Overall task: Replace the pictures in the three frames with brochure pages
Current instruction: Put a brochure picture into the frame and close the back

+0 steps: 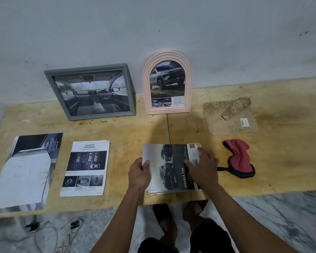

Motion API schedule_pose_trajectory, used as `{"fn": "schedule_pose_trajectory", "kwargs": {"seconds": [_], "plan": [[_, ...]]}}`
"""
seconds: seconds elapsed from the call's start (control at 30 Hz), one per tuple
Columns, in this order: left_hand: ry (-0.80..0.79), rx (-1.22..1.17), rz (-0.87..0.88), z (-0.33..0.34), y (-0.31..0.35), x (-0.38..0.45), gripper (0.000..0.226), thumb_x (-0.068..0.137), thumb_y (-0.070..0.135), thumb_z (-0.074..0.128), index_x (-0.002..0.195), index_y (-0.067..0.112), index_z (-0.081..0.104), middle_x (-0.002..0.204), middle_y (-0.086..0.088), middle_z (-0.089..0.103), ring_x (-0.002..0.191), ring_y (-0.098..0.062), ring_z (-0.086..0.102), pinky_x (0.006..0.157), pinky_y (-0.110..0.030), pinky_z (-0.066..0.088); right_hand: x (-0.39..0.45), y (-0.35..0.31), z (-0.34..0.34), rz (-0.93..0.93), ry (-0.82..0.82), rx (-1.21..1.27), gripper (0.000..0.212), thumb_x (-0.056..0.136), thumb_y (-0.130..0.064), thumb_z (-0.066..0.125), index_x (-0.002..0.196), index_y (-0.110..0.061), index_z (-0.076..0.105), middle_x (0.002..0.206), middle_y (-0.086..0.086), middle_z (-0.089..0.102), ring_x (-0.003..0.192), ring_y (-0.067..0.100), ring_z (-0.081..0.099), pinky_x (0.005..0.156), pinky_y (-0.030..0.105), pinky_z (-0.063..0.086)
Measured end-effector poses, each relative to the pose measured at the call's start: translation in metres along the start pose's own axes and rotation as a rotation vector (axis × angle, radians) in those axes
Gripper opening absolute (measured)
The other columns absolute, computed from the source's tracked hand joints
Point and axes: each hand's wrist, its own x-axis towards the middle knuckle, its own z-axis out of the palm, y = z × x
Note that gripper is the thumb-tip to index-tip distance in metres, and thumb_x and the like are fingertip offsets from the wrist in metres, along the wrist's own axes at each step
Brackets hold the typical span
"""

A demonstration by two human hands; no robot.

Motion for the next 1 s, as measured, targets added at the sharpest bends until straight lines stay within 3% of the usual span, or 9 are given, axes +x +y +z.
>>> {"fn": "schedule_pose_trajectory", "kwargs": {"seconds": [0.13, 0.23, 0.4, 0.47, 0.57, 0.67, 0.8, 0.87, 1.0], "plan": [[-0.085, -0.064, 0.085, -0.022, 0.004, -0.006, 0.017, 0.101, 0.023, 0.054, 0.087, 0.016, 0.062, 0.078, 0.001, 0.066, 0.069, -0.016, 0.06, 0.058, -0.026, 0.046, -0.004, -0.016, -0.009, -0.195, 0.103, -0.076, 0.067, 0.086, -0.049, 0.063, 0.143, -0.022, 0.038, 0.143, 0.006, 0.038, 0.128, 0.029, 0.031, 0.1, 0.046, 0.038], [-0.174, -0.085, 0.132, -0.042, 0.011, -0.014, 0.015, 0.1, 0.022, 0.057, 0.091, 0.014, 0.066, 0.076, 0.0, 0.066, 0.064, -0.012, 0.058, 0.056, -0.019, 0.045, -0.008, -0.041, -0.014, -0.37, 0.01, -0.217, 0.048, 0.094, -0.045, 0.052, 0.138, -0.029, 0.044, 0.137, -0.002, 0.05, 0.129, 0.023, 0.04, 0.107, 0.044, 0.032], [-0.112, -0.23, 0.067, -0.08, 0.009, -0.03, 0.02, 0.092, 0.024, 0.071, 0.08, 0.011, 0.061, 0.062, 0.0, 0.049, 0.057, -0.016, 0.041, 0.053, -0.025, 0.033, -0.019, -0.081, -0.016, -0.466, -0.201, -0.056, 0.016, 0.098, -0.033, 0.052, 0.106, -0.022, 0.061, 0.101, 0.0, 0.064, 0.096, 0.021, 0.058, 0.075, 0.03, 0.037], [-0.008, -0.361, -0.013, -0.097, 0.002, -0.043, 0.02, 0.084, 0.027, 0.08, 0.082, 0.014, 0.065, 0.063, 0.004, 0.059, 0.056, -0.013, 0.046, 0.054, -0.025, 0.037, -0.025, -0.093, -0.016, -0.496, -0.219, 0.007, 0.014, 0.098, -0.03, 0.054, 0.101, -0.02, 0.063, 0.093, -0.001, 0.063, 0.088, 0.019, 0.056, 0.071, 0.029, 0.037], [0.074, -0.435, -0.081, -0.115, -0.013, -0.072, 0.031, 0.077, 0.028, 0.085, 0.098, 0.01, 0.069, 0.08, -0.004, 0.072, 0.065, -0.017, 0.061, 0.057, -0.03, 0.048, -0.042, -0.108, -0.009, -0.465, -0.218, 0.171, 0.012, 0.097, -0.026, 0.057, 0.098, -0.018, 0.067, 0.086, -0.003, 0.063, 0.081, 0.017, 0.057, 0.068, 0.028, 0.037], [0.158, -0.582, -0.101, -0.123, -0.029, -0.092, 0.034, 0.078, 0.01, 0.083, 0.105, 0.015, 0.061, 0.089, -0.007, 0.075, 0.072, -0.022, 0.068, 0.063, -0.037, 0.055, -0.063, -0.119, 0.011, -0.408, -0.239, 0.275, 0.013, 0.097, -0.026, 0.057, 0.095, -0.019, 0.068, 0.084, -0.001, 0.065, 0.079, 0.016, 0.058, 0.064, 0.028, 0.039], [0.281, -0.618, -0.174, -0.144, -0.053, -0.105, 0.057, 0.078, 0.008, 0.083, 0.12, 0.017, 0.047, 0.089, -0.012, 0.065, 0.066, -0.019, 0.059, 0.054, -0.029, 0.049, -0.099, -0.133, 0.04, -0.267, -0.226, 0.404, 0.017, 0.097, -0.03, 0.058, 0.091, -0.017, 0.068, 0.08, 0.0, 0.065, 0.079, 0.018, 0.06, 0.058, 0.022, 0.038], [0.286, -0.543, -0.161, -0.16, -0.061, -0.106, 0.055, 0.077, 0.006, 0.083, 0.12, 0.013, 0.05, 0.086, -0.013, 0.064, 0.062, -0.02, 0.059, 0.051, -0.029, 0.048, -0.114, -0.145, 0.054, -0.204, -0.249, 0.476, 0.014, 0.096, -0.027, 0.059, 0.091, -0.017, 0.068, 0.082, 0.0, 0.066, 0.08, 0.02, 0.061, 0.059, 0.022, 0.04], [0.373, -0.436, -0.13, -0.211, -0.069, -0.094, 0.04, 0.079, -0.001, 0.079, 0.109, 0.014, 0.058, 0.08, -0.014, 0.072, 0.067, -0.029, 0.068, 0.063, -0.046, 0.06, -0.134, -0.186, 0.086, -0.171, -0.325, 0.492, 0.012, 0.095, -0.022, 0.059, 0.092, -0.013, 0.066, 0.084, 0.004, 0.065, 0.076, 0.017, 0.057, 0.061, 0.024, 0.042]]}}
